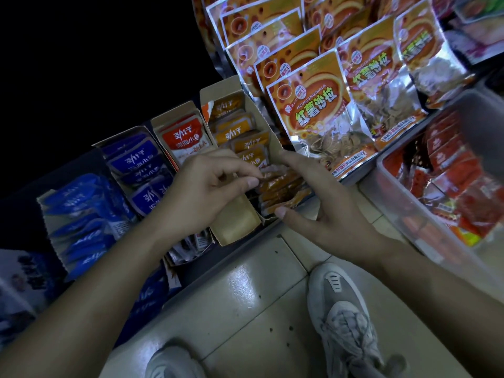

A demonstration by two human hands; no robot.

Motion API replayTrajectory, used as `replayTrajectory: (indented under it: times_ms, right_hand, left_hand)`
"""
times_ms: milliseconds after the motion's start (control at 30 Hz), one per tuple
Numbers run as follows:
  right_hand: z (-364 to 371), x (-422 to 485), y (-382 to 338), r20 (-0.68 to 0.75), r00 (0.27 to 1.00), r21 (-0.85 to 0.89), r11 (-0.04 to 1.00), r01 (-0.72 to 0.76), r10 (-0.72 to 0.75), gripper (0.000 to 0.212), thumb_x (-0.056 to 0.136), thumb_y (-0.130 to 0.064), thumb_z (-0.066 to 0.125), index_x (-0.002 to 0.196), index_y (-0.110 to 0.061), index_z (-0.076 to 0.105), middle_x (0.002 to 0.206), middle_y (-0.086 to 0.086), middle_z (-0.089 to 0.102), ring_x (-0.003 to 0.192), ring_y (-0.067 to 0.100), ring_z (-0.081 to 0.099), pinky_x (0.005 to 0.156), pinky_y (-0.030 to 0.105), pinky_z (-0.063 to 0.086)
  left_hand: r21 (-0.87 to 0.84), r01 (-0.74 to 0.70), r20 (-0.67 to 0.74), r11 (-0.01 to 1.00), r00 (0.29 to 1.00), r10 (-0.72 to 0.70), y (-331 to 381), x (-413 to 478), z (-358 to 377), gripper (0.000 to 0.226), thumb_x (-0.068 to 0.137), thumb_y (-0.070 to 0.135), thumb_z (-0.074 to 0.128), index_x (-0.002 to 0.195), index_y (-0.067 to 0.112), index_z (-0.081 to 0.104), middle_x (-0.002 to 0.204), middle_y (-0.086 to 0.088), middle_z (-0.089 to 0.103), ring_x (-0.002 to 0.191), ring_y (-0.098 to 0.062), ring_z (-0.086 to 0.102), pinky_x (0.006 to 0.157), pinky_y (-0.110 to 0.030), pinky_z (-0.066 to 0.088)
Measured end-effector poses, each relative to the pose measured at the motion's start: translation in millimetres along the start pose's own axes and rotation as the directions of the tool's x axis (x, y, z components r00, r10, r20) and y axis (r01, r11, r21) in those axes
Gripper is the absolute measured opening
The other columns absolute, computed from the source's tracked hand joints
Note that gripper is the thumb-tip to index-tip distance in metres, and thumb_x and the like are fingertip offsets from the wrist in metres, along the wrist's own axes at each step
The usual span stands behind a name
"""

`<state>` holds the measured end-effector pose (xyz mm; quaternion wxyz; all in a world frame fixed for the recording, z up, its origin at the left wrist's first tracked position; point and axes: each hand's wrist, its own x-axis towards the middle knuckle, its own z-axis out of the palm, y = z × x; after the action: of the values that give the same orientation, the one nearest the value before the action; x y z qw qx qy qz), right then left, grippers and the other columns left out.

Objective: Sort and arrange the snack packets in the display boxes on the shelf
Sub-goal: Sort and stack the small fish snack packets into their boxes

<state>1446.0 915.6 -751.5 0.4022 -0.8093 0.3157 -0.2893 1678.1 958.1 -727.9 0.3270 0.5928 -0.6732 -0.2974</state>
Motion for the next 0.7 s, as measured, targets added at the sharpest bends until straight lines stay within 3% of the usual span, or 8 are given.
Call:
replayTrajectory:
  times_ms: [100, 167, 267, 400, 533, 633, 700]
  right_hand:
    - [-2, 4, 1, 0.02, 1.0, -0.019, 1.0, 0.023, -0.023, 0.048, 0.083, -0.019, 0.075, 0.128, -0.01, 0.061, 0.131, 0.003, 0.058, 0.126, 0.019, 0.052, 0.101, 0.04, 0.044]
    - [-2, 5, 1, 0.012, 1.0, -0.044, 0.999, 0.009, -0.009, 0.042, 0.082, -0.023, 0.075, 0.12, -0.012, 0.065, 0.124, 0.001, 0.061, 0.118, 0.02, 0.055, 0.095, 0.042, 0.045]
    - [-1, 5, 3, 0.013, 1.0, -0.074, 0.997, -0.014, 0.016, 0.04, 0.082, -0.029, 0.073, 0.119, -0.017, 0.064, 0.122, -0.002, 0.06, 0.115, 0.022, 0.054, 0.092, 0.045, 0.044]
    - [-1, 3, 3, 0.013, 1.0, -0.093, 0.996, -0.014, 0.015, 0.041, 0.083, -0.036, 0.071, 0.12, -0.019, 0.062, 0.122, -0.004, 0.059, 0.113, 0.022, 0.053, 0.091, 0.044, 0.044]
    - [-1, 2, 0, 0.001, 1.0, -0.11, 0.994, -0.01, 0.01, 0.043, 0.08, -0.033, 0.074, 0.119, -0.018, 0.063, 0.12, -0.004, 0.06, 0.11, 0.019, 0.053, 0.089, 0.042, 0.044]
    - [-1, 1, -1, -0.002, 1.0, -0.121, 0.993, 0.003, -0.003, 0.043, 0.079, -0.031, 0.074, 0.118, -0.017, 0.063, 0.119, -0.003, 0.06, 0.108, 0.02, 0.053, 0.09, 0.046, 0.044]
    - [0, 0, -1, -0.002, 1.0, -0.123, 0.992, 0.003, -0.003, 0.043, 0.079, -0.03, 0.075, 0.118, -0.017, 0.063, 0.119, -0.003, 0.06, 0.108, 0.02, 0.053, 0.09, 0.048, 0.043]
  left_hand:
    - [-0.004, 0.009, -0.002, 1.0, 1.0, -0.009, -1, -3, 0, 0.023, 0.093, 0.041, 0.062, 0.107, 0.03, 0.076, 0.095, 0.018, 0.071, 0.096, -0.015, 0.06, 0.082, -0.041, 0.051]
    - [0.157, -0.004, -0.135, 0.988, 0.991, 0.026, -5, -2, -1, 0.028, 0.094, 0.043, 0.061, 0.113, 0.028, 0.075, 0.101, 0.017, 0.07, 0.095, -0.014, 0.056, 0.078, -0.039, 0.047]
    - [0.514, 0.014, -0.207, 0.858, 0.972, 0.108, -8, 10, -4, 0.042, 0.094, 0.039, 0.066, 0.132, 0.023, 0.065, 0.121, 0.004, 0.068, 0.1, -0.019, 0.047, 0.081, -0.035, 0.035]
    - [0.709, 0.03, -0.164, 0.705, 0.979, 0.123, -6, 25, -4, 0.054, 0.089, 0.042, 0.073, 0.137, 0.02, 0.061, 0.118, -0.003, 0.066, 0.103, -0.031, 0.049, 0.082, -0.04, 0.032]
    - [0.689, 0.072, -0.18, 0.721, 0.981, 0.074, -5, 31, -3, 0.039, 0.084, 0.048, 0.074, 0.117, 0.027, 0.071, 0.106, -0.001, 0.063, 0.101, -0.028, 0.048, 0.08, -0.035, 0.026]
    - [0.633, 0.156, -0.219, 0.758, 0.976, -0.018, -8, 32, 1, 0.026, 0.084, 0.052, 0.073, 0.1, 0.032, 0.073, 0.092, 0.001, 0.05, 0.093, -0.023, 0.045, 0.077, -0.032, 0.024]
    - [0.607, 0.144, -0.242, 0.781, 0.97, 0.009, -9, 30, 3, 0.021, 0.087, 0.048, 0.072, 0.096, 0.03, 0.075, 0.087, 0.002, 0.047, 0.088, -0.021, 0.043, 0.075, -0.031, 0.024]
